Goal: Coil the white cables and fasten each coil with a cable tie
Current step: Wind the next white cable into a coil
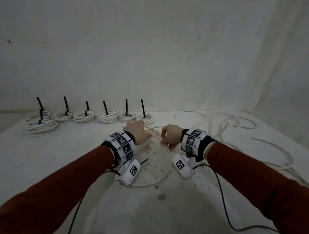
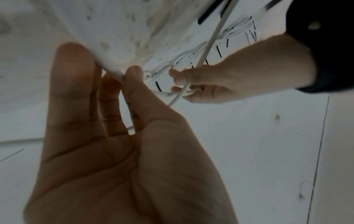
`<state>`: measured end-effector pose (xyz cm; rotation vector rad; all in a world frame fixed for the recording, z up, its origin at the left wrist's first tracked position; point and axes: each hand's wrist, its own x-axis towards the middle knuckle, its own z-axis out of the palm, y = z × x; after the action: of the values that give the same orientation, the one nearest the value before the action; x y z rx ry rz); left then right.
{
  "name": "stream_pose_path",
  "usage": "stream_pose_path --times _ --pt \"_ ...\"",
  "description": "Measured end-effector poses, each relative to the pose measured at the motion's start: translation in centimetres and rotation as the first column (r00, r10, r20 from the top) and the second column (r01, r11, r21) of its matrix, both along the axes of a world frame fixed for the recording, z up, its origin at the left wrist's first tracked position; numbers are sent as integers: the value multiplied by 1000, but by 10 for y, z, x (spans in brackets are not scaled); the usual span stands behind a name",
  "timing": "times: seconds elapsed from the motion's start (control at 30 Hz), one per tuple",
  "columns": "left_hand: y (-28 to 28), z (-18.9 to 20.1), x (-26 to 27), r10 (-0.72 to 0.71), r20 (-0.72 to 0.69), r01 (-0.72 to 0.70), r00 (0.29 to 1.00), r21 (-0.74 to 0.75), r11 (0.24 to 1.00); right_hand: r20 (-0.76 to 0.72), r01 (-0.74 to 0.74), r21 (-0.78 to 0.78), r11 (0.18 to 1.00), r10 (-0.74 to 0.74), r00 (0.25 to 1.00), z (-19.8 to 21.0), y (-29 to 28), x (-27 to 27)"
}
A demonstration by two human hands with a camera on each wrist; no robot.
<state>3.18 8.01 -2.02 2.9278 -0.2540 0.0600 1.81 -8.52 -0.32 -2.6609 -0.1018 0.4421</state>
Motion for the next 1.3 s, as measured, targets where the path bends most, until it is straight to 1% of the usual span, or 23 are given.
stream_pose_path --times 0.07,0.13,0.17,0.23,0.27,0.33,0.4,0.47,0.5,0.53,0.6,0.67,0.73,0.8,0.87,0.97,1.03,1.1,1.17,1.2,1.23,1.27,1.3 --pt "-1 3 3 -28 19 29 999 -79 996 30 49 113 992 -53 998 6 -5 -1" --pt "-3 12 0 -123 56 135 991 -336 932 63 106 220 970 -122 991 9 -8 0" --pt "-4 18 -3 -152 68 167 986 -438 883 69 133 295 946 -160 985 11 -11 1" --pt "-6 31 -9 -173 113 207 978 -516 832 12 166 503 848 -198 980 19 -14 2" --pt "-8 37 -12 -169 150 223 974 -521 824 -59 189 642 743 -199 978 26 -14 1" --pt "-12 49 -20 -159 229 263 960 -548 794 -230 283 852 441 -171 958 45 -14 2" --pt "-13 60 -27 -150 307 311 940 -584 750 -356 374 925 68 -187 916 62 -17 9" --pt "-11 70 -36 -111 379 340 919 -615 712 -425 364 889 -277 -202 883 83 -18 13" --pt "-9 73 -39 -90 396 346 914 -644 683 -440 343 860 -379 -210 873 92 -18 14" --pt "-6 75 -42 -78 397 345 915 -666 661 -447 320 842 -435 -226 866 102 -17 13" --pt "0 76 -45 -98 342 318 935 -684 657 -438 284 830 -479 -247 864 117 -18 13" --pt "4 75 -48 -148 244 281 959 -720 635 -381 249 865 -436 -247 891 126 -16 13" --pt "6 79 -50 -185 185 260 965 -763 592 -303 219 922 -319 -241 922 131 -13 7" --pt "6 88 -49 -178 187 257 966 -764 592 -242 197 959 -205 -223 944 134 -10 -5" --pt "3 104 -49 -153 176 232 972 -802 550 -144 148 989 2 -209 967 135 -7 -18" --pt "-8 129 -55 -308 42 182 951 -877 444 0 88 931 355 -242 970 134 -1 -31" --pt "-16 135 -62 -417 -16 179 909 -888 424 72 60 873 484 -251 965 136 1 -36" --pt "-21 135 -65 -418 12 192 908 -900 391 144 4 849 528 -240 960 138 -1 -39" --pt "-21 132 -64 -352 69 211 933 -899 383 329 -91 823 561 -339 881 138 -5 -38" --pt "-19 132 -63 -322 100 228 941 -893 388 446 -113 789 604 -436 782 138 -8 -34" --pt "-16 132 -63 -303 126 242 945 -890 387 555 -74 732 678 -529 642 137 -14 -29" --pt "-12 133 -64 -302 140 254 943 -890 379 651 24 651 759 -574 497 136 -20 -24" --pt "-8 134 -65 -318 142 262 937 -891 372 735 113 558 822 -553 392 136 -26 -22"
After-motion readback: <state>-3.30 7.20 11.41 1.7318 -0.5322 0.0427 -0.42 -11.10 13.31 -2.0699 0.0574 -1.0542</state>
